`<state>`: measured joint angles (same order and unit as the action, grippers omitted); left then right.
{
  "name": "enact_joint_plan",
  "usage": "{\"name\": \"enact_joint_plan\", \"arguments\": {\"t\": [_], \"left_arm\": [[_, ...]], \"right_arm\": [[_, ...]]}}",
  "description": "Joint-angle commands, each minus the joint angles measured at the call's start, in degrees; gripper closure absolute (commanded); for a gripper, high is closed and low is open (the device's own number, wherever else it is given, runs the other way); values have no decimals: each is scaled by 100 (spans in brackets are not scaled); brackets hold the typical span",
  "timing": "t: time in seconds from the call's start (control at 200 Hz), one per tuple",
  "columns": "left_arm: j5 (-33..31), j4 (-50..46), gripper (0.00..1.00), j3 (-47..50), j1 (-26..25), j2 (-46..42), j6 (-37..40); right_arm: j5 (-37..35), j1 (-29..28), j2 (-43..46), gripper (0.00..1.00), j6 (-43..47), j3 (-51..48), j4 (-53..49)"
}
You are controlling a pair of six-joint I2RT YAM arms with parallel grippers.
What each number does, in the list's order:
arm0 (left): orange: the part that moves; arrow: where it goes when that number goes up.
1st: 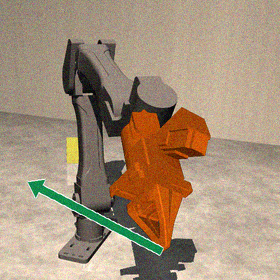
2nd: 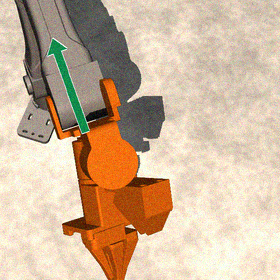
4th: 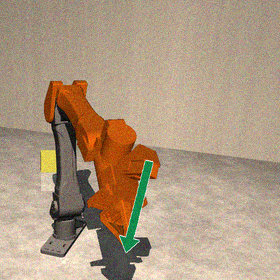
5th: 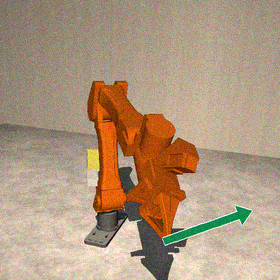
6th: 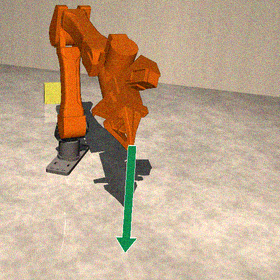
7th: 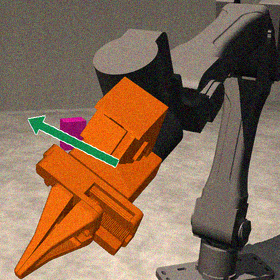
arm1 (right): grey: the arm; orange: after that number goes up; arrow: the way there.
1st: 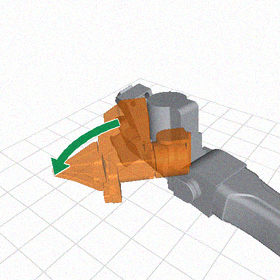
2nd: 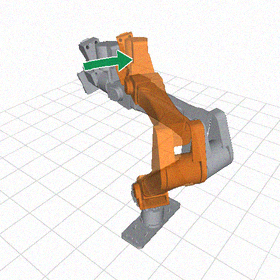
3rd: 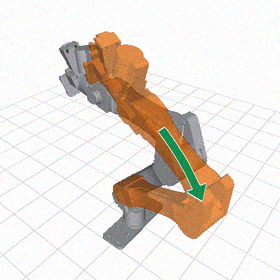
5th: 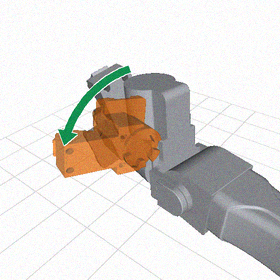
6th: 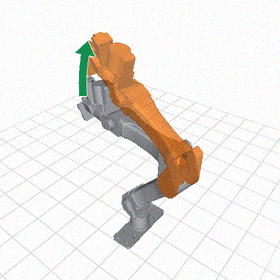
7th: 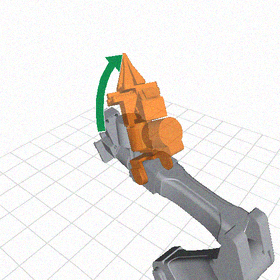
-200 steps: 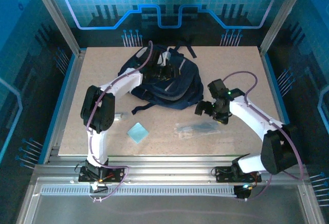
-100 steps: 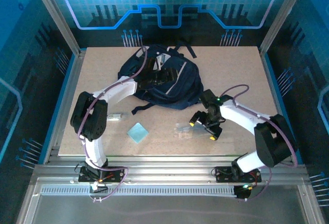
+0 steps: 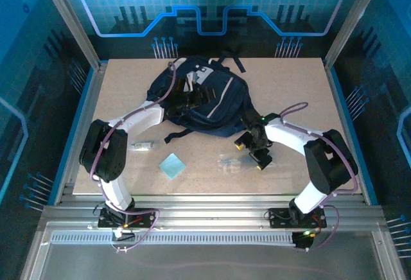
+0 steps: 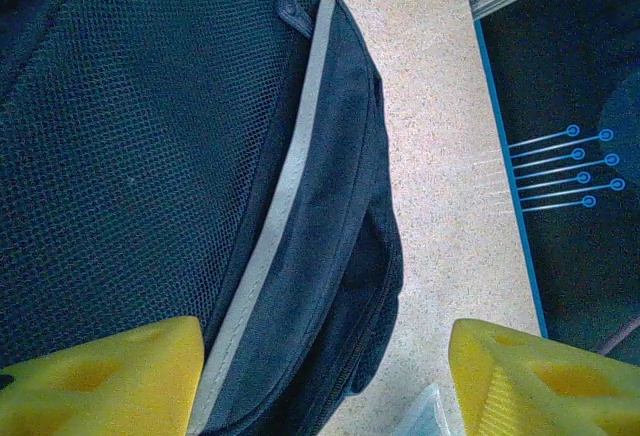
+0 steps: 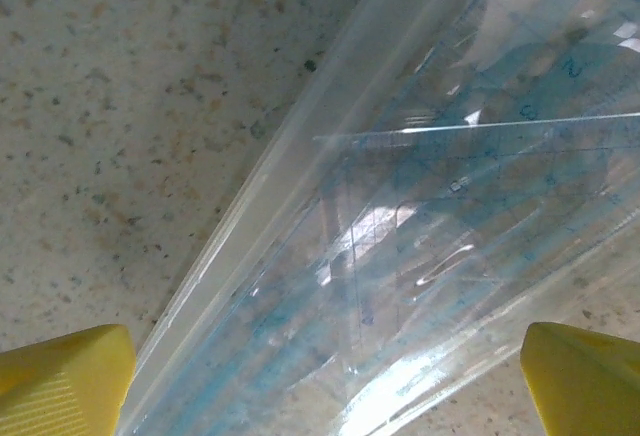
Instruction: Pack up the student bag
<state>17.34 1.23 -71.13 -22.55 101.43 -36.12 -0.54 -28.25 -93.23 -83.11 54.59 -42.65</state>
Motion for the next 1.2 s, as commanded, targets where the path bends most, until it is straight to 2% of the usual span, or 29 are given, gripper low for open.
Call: {"name": "enact_joint_plan", "arguments": {"t": [0.0, 0.135, 0.41, 0.535, 0.635, 0.795, 1.036, 1.126, 1.196], "left_arm": [[-21, 232, 33, 129, 77, -281, -40], [32, 306, 33, 174, 108, -299, -100], [102, 435, 33, 249, 155, -313, -241], [102, 455, 33, 281, 163, -317, -281], [120, 466, 33, 280, 161, -301, -321], [129, 439, 33, 269, 164, -322, -326], [120, 363, 33, 248, 172, -371, -296], [129, 351, 33, 239, 172, -370, -298], [129, 352, 33, 215, 172, -384, -308]], "right_arm": [[-454, -101, 24, 0, -573, -178, 178], [-480, -119, -170, 0, -509, -64, -68], [-489, -171, -437, 0, -655, -598, 379], [-567, -214, -415, 5, -696, -778, 556], [-689, -224, -396, 14, -616, -800, 539], [-987, -220, -269, 35, -438, -740, 419], [-1300, -207, -125, 49, 41, -458, 143], [-1413, -211, -47, 58, 200, -455, 108], [-1449, -207, 11, 59, 307, -295, 100]]}}
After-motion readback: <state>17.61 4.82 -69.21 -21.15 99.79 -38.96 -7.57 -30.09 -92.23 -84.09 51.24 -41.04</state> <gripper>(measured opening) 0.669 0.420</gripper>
